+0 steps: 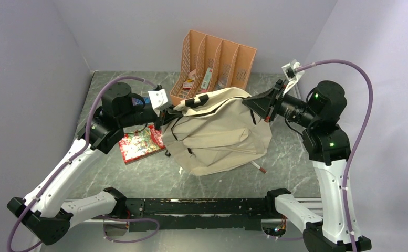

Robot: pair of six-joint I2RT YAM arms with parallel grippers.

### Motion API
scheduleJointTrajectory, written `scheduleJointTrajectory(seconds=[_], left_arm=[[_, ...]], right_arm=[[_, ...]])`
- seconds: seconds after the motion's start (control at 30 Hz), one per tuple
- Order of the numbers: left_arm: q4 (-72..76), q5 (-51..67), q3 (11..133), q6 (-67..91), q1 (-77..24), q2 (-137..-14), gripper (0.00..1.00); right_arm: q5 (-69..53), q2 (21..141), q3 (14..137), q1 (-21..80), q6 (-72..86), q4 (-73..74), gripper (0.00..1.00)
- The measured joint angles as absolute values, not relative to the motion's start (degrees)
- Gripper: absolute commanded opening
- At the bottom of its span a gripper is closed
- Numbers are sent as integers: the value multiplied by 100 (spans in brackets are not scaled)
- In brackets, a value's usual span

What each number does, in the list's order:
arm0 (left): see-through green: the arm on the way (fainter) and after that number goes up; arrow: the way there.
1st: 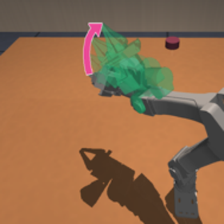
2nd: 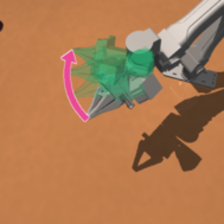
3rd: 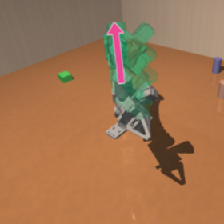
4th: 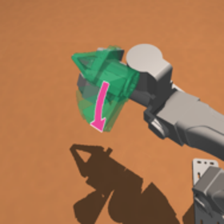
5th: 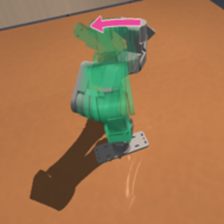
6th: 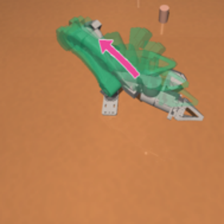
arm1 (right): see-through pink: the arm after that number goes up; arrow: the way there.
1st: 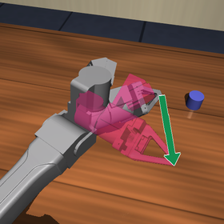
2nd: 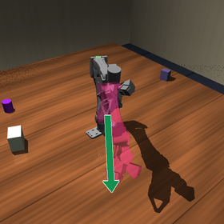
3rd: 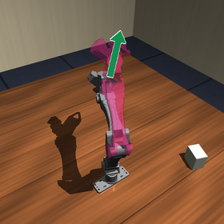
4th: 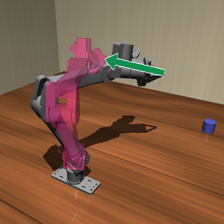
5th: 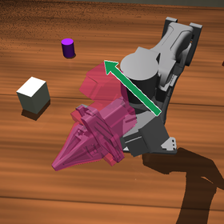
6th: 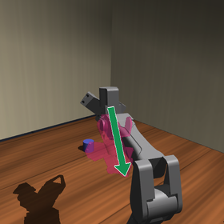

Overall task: Pack the student bag
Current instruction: Unzip the student bag at the center of the board.

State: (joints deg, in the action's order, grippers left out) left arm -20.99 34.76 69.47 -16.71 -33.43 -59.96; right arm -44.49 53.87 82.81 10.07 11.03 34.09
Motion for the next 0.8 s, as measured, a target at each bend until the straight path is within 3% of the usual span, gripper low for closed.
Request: scheduleJointTrajectory(seconds=[0.37, 0.5, 0.63, 0.8], left_arm=[[-2084, 3415, 6954, -1763, -3332, -6025, 5], [-2086, 3406, 6954, -1763, -3319, -6023, 5], [-2110, 3275, 6845, -1754, -3319, -5922, 5], [-2171, 2932, 6565, -1756, -3280, -5559, 5]], right_arm=[[-5286, 5415, 8379, 1007, 989, 3116, 1], [-5323, 5422, 8381, 1007, 989, 3033, 24], [-4471, 5380, 8407, 1009, 888, 3175, 43], [-3081, 5013, 8068, 1009, 899, 3430, 57]])
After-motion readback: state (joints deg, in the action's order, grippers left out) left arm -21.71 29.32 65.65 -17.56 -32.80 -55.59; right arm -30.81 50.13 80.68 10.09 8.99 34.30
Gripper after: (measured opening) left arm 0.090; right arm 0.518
